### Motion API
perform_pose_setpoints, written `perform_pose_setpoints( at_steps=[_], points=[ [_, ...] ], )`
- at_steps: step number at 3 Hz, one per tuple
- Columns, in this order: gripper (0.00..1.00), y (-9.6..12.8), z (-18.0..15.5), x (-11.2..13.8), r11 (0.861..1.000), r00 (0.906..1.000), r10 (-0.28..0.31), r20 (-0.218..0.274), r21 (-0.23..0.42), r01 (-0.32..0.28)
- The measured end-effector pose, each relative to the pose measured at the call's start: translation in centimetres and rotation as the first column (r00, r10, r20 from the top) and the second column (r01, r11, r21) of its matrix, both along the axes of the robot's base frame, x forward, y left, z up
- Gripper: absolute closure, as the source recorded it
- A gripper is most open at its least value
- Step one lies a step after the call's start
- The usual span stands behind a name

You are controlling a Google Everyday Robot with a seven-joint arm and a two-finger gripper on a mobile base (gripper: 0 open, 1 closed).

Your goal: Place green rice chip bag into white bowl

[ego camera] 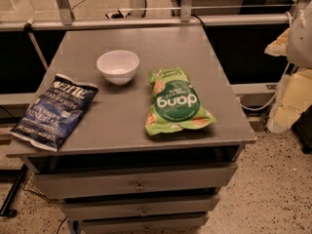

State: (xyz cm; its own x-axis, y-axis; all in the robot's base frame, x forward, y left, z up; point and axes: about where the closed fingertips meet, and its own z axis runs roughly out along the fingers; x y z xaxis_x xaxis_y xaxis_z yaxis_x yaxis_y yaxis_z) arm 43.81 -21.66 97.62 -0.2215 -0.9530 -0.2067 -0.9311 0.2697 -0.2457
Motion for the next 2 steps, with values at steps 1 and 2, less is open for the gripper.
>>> perform_pose_setpoints(
  at_steps=[1, 2],
  points=[
    [0.00, 0.0, 0.0, 0.0, 1.000, 1.0000, 0.000, 0.000, 0.000, 0.000],
    [0.00, 1.7, -0.1, 3.2, 0.999, 0.9990, 0.040, 0.017, 0.022, -0.041]
  ],
)
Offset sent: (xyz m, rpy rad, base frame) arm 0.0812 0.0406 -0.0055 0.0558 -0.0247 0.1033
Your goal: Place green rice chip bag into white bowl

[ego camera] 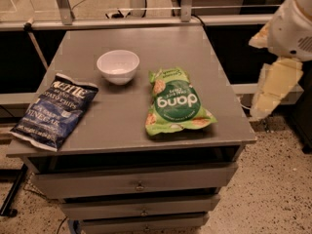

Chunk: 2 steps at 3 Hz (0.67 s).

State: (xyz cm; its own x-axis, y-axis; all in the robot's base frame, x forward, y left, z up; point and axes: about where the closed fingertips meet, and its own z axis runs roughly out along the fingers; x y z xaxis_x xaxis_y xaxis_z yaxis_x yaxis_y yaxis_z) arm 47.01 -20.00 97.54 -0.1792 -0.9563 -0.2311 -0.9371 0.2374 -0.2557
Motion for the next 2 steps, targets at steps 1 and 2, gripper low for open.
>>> perform_pose_setpoints(
  at_steps=[1, 2],
  points=[
    [0.00, 2.4, -1.1, 4.4, 0.997, 0.9988, -0.048, 0.007, 0.054, 0.047],
    [0.00, 3.5, -2.3, 6.6, 0.976, 0.9827, -0.184, -0.020, 0.115, 0.185]
  ],
)
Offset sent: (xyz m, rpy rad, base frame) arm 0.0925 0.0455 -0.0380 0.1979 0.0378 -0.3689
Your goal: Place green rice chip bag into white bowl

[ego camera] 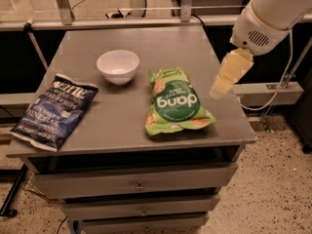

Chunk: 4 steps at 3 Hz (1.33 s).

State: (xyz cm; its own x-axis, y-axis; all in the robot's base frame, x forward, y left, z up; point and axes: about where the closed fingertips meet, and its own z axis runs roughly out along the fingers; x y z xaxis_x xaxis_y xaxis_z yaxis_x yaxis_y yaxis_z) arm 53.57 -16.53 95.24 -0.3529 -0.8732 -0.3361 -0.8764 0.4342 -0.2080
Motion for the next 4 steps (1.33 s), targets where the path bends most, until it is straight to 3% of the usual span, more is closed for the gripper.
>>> perform_pose_setpoints(
  at_steps=[2, 3, 4],
  points=[
    [0.00, 0.1, -0.1, 0.1, 0.999, 0.9989, -0.045, -0.009, 0.018, 0.046],
    [0.00, 1.1, -1.6, 0.6, 0.985, 0.9881, -0.149, -0.036, 0.076, 0.152],
    [0.00, 3.6, -4.7, 1.9, 0.935, 0.9501, -0.291, -0.112, 0.177, 0.307]
  ],
)
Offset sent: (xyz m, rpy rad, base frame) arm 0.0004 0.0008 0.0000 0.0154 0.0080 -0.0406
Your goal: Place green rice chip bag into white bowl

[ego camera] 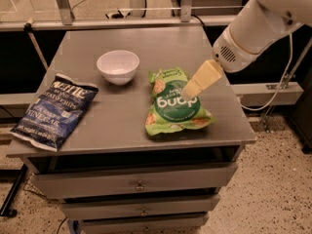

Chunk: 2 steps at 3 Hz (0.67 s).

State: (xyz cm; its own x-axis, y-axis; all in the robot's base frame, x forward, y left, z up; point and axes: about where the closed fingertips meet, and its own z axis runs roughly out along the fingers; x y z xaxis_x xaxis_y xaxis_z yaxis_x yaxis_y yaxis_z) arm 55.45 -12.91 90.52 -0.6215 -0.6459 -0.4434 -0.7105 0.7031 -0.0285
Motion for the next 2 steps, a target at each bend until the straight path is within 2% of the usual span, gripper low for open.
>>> perform_pose_setpoints(
  at_steps=[1, 2],
  points=[
    [0.00, 1.4, -1.5, 0.9, 0.997, 0.9982, -0.051, -0.030, 0.049, 0.053],
    [0.00, 3.1, -3.2, 1.7, 0.994, 0.9942, -0.075, -0.078, 0.080, 0.081]
  ],
)
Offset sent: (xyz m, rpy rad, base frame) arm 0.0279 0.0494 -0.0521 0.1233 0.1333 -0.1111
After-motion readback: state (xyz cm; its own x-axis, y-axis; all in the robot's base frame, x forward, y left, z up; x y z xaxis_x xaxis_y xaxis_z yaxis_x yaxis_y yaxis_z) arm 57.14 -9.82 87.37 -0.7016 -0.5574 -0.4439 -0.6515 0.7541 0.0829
